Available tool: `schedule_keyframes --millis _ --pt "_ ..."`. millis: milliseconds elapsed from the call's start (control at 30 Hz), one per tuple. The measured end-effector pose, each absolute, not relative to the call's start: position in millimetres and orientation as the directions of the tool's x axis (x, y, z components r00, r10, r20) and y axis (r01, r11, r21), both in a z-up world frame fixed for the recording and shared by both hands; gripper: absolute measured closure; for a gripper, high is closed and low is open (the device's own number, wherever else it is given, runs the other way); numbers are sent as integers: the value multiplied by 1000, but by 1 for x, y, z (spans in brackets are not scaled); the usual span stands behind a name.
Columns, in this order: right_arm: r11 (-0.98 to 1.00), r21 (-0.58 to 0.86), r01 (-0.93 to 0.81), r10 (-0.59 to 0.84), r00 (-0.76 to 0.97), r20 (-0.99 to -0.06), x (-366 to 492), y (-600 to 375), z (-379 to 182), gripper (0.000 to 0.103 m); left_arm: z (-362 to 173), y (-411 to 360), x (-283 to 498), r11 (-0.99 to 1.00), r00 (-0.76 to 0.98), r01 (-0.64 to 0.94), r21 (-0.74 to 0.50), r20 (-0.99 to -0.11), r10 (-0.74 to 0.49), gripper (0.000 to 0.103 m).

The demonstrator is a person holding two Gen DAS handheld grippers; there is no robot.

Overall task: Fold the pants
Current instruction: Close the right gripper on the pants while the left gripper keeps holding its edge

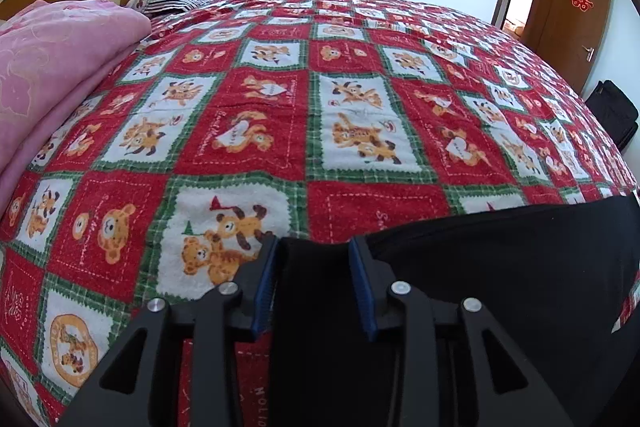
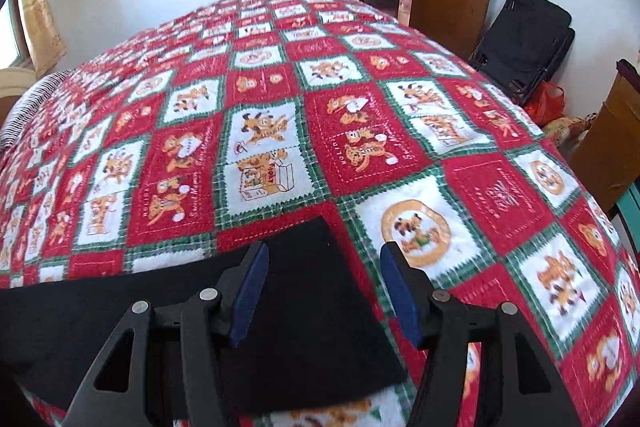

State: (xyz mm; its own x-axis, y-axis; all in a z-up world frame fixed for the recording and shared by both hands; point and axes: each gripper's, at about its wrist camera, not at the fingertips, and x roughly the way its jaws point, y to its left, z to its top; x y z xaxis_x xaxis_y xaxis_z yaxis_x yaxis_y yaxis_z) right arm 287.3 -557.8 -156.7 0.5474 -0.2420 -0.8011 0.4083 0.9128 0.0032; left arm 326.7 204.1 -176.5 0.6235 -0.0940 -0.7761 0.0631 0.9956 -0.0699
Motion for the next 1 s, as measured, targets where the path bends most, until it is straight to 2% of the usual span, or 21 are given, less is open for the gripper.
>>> schedule_keyframes --millis 100,200,300,333,400,467,600,667,733,767,867,967,1000 --pt "908 1 419 -242 526 -815 303 -570 -169 43 -178 206 328 994 617 65 -85 -779 -107 65" --pt "902 59 428 -184 505 -843 315 -584 -182 43 -179 209 326 986 616 87 -139 -771 -163 72" --pt "902 84 423 -159 507 -847 322 -589 -185 45 -180 215 327 977 610 85 -197 -765 -208 73" --pt "906 86 415 -153 510 -847 323 -588 -184 65 -180 218 327 973 608 82 -214 -763 -219 74" --pt "920 103 379 -120 521 -845 324 -583 -182 88 -180 217 327 972 608 80 -221 -762 -223 74" --pt "928 111 356 -99 522 -847 323 -579 -181 90 -179 212 326 976 610 81 -200 -764 -208 74" --pt "927 111 360 -99 518 -850 321 -577 -183 90 -179 211 328 980 608 78 -185 -770 -194 74" --pt "920 116 374 -101 513 -853 321 -578 -183 79 -179 213 328 978 608 78 -192 -768 -199 74" --pt "915 135 380 -84 509 -857 322 -580 -184 25 -179 214 328 978 614 64 -196 -765 -194 70" --pt "917 142 373 -77 514 -854 321 -579 -183 23 -179 214 327 979 615 64 -194 -765 -192 70" --pt "929 87 359 -111 497 -861 321 -572 -186 25 -179 213 328 981 614 67 -184 -767 -186 70" --pt "945 0 326 -167 486 -858 321 -564 -191 43 -179 213 329 978 610 78 -192 -767 -199 73" --pt "944 19 328 -154 493 -856 320 -567 -191 60 -179 214 329 977 610 80 -196 -766 -204 76"
